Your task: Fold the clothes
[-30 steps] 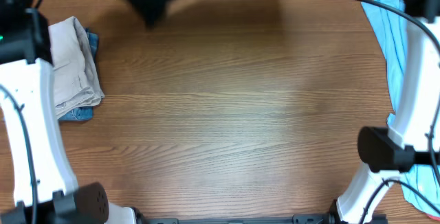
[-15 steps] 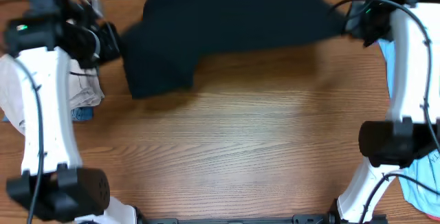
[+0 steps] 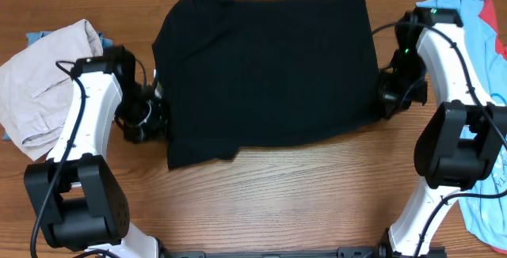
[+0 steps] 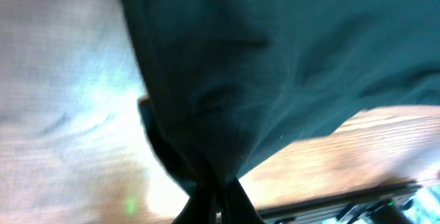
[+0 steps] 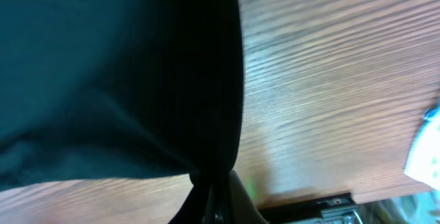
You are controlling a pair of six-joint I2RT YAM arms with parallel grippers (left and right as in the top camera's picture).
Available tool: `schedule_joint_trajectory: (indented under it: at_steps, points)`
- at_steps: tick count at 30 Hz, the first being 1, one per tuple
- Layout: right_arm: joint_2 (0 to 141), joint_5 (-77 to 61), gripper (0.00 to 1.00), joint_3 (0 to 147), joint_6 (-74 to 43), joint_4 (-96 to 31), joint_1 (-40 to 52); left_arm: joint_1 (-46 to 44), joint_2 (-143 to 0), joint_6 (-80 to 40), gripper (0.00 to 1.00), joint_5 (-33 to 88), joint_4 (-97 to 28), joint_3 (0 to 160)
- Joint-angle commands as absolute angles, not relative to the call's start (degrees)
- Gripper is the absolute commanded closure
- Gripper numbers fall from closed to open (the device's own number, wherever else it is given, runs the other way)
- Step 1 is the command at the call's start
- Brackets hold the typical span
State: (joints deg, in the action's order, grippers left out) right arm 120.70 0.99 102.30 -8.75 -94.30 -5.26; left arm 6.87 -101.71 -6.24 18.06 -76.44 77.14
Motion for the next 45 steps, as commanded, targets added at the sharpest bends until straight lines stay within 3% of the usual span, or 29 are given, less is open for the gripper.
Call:
schedule_joint_trajectory:
  at_steps: [1,11,18,27,31,39,42,45]
  points:
    - [115.79,-1.89,0.96,94.56,-8.56,-91.64,-6.07,8.38,-100.64,-6.26,0.96,11.88,-76.95,73.58]
    - [96.44,-3.18,0.96,73.14,-10.74,-82.81,-12.21,17.91,-87.29,-9.47,0.96,10.07,-76.38,67.18]
    - [89.47,-3.14,0.96,72.16,-11.62,-81.34,-14.13,19.33,-78.08,-8.86,0.96,11.6,-75.77,66.92]
    - [89.45,-4.91,0.96,72.18,-11.55,-80.75,-14.11,19.33,-77.08,-10.04,0.96,12.82,-76.31,66.89]
    - [89.47,-10.9,0.96,74.89,-11.57,-70.06,-14.11,19.31,-77.12,-14.35,0.96,17.82,-59.46,66.92]
    - [89.47,-23.9,0.96,100.88,-17.06,-38.57,-13.72,19.0,-78.7,-35.16,0.96,29.08,0.51,74.39]
    - [89.47,-22.09,0.96,113.03,-17.23,-36.01,-13.47,19.07,-80.53,-39.86,0.96,29.67,8.25,84.99]
    - [89.47,-19.14,0.96,123.48,-16.47,-41.41,-13.58,19.14,-82.3,-34.85,0.96,31.92,1.65,97.82]
